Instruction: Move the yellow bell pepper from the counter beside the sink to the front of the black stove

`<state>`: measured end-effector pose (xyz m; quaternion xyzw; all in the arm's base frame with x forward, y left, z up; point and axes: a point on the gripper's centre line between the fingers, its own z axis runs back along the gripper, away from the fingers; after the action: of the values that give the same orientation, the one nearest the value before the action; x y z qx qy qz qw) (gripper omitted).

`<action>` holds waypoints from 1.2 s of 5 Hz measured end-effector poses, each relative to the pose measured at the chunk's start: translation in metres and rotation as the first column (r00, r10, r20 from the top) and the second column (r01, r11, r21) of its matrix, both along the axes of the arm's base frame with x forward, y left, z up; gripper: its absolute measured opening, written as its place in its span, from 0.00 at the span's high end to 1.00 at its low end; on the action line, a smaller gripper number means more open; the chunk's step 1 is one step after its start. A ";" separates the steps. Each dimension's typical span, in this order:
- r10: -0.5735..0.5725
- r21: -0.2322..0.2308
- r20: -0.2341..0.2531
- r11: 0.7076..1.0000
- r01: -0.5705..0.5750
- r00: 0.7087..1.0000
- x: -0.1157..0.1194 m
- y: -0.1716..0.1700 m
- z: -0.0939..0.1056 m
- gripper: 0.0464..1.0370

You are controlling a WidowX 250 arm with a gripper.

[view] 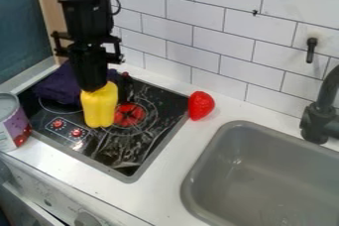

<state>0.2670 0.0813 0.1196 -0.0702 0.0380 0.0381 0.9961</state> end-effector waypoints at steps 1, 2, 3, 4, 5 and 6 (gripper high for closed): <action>0.002 -0.027 -0.026 1.000 -0.002 1.000 -0.003 0.003 -0.009 0.94; -0.009 -0.042 -0.056 0.999 0.007 0.998 -0.003 0.004 -0.020 0.94; -0.010 -0.045 -0.063 0.999 0.008 0.998 -0.002 0.004 -0.027 0.94; 0.009 -0.051 -0.076 0.999 -0.013 0.997 -0.003 0.012 -0.030 0.90; 0.018 -0.070 -0.138 0.997 -0.028 0.990 -0.006 0.016 -0.032 0.68; 0.037 -0.090 -0.182 0.995 -0.054 0.983 -0.010 0.013 -0.028 0.37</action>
<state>0.2568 0.0938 0.0916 -0.1142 0.1280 0.0652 0.9830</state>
